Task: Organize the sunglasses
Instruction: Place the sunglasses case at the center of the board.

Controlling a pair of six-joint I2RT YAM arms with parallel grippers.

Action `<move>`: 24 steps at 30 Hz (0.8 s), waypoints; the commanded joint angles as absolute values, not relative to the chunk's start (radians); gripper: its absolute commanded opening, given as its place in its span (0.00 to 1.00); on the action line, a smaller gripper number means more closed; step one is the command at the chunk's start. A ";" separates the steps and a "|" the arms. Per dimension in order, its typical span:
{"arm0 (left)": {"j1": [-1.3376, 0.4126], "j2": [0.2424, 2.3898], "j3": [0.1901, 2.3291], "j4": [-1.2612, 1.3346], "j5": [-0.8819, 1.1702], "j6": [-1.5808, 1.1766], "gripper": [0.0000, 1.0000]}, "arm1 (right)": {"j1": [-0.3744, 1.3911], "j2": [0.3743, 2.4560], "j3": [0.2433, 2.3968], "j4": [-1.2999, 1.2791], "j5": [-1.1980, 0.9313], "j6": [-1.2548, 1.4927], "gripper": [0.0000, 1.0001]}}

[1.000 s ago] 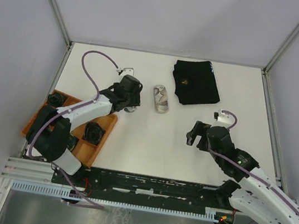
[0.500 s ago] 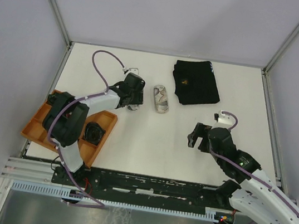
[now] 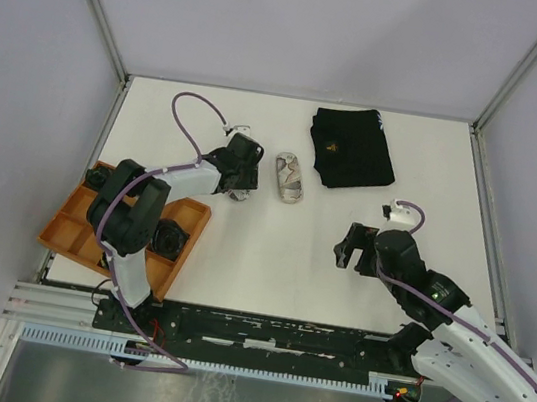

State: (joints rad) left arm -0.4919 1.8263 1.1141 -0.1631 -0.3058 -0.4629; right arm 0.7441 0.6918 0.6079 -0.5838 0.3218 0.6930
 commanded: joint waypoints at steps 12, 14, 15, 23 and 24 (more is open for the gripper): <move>-0.486 1.777 1.106 -0.108 -0.330 -0.459 0.63 | 0.742 0.620 0.633 -0.562 0.279 0.679 0.99; -0.486 1.776 1.106 -0.109 -0.331 -0.457 0.65 | 0.743 0.613 0.639 -0.576 0.288 0.679 0.99; -0.485 1.776 1.106 -0.110 -0.331 -0.456 0.66 | 0.743 0.610 0.643 -0.582 0.290 0.678 0.99; -0.485 1.782 1.114 -0.112 -0.328 -0.456 0.78 | 0.742 0.593 0.659 -0.612 0.295 0.670 0.99; -0.485 1.782 1.113 -0.113 -0.328 -0.455 0.80 | 0.743 0.591 0.659 -0.612 0.295 0.670 0.99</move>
